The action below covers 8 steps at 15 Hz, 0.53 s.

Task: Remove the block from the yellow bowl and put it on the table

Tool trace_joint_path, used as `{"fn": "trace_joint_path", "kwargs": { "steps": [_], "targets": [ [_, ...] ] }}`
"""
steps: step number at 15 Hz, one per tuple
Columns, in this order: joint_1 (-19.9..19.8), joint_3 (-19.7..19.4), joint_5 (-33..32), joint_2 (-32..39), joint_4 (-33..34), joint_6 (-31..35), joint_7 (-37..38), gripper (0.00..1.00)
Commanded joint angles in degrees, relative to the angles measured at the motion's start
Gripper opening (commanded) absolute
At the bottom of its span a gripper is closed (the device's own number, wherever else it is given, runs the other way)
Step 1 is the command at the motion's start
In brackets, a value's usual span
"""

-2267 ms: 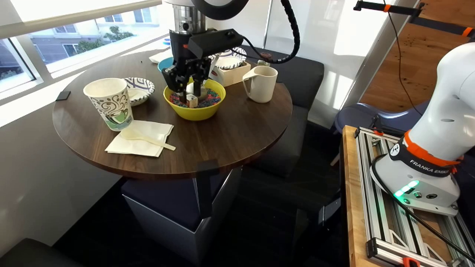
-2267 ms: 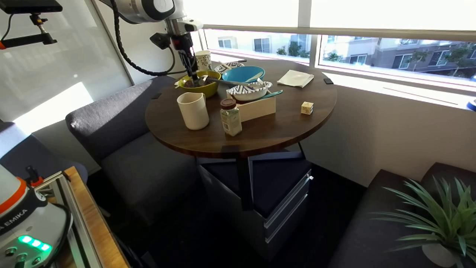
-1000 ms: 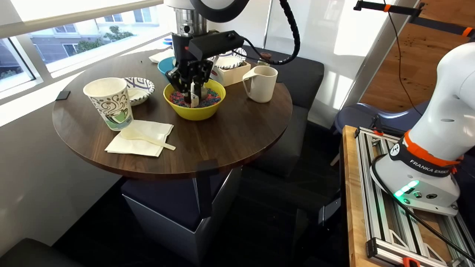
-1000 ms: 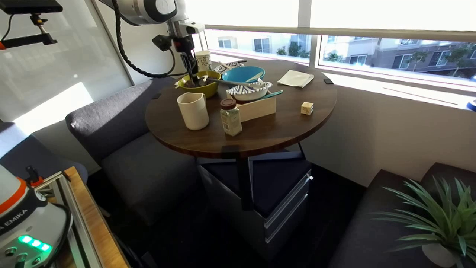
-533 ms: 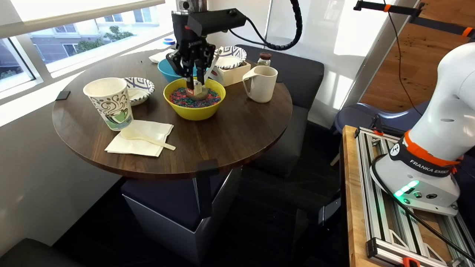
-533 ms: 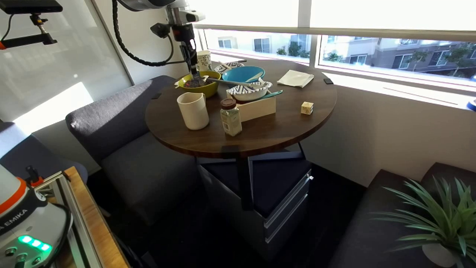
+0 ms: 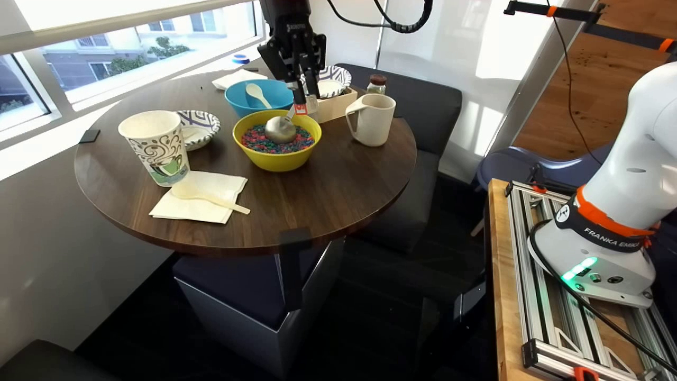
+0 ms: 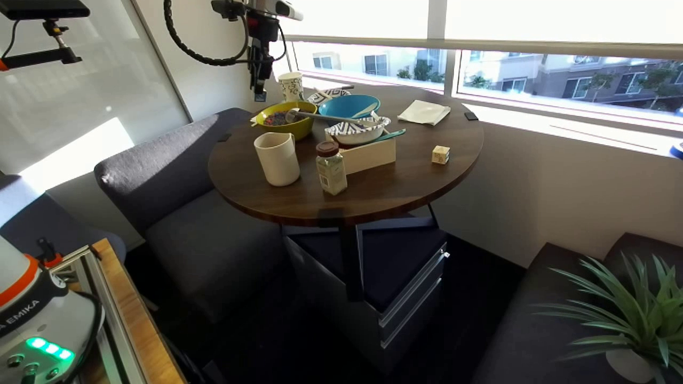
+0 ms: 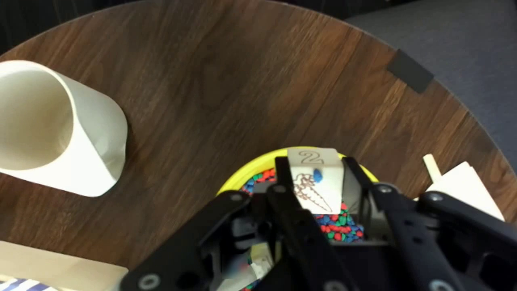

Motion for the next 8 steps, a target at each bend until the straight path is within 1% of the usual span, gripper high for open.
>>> {"fn": "trace_joint_path", "kwargs": {
  "steps": [1, 5, 8],
  "targets": [
    [-2.6, 0.1, 5.9, 8.7, 11.5, -11.2, -1.8, 0.09],
    [-4.0, 0.2, 10.6, 16.7, 21.0, -17.7, 0.8, 0.09],
    [-3.5, -0.1, 11.3, 21.1, 26.7, -20.2, 3.3, 0.09]
  ]
}}
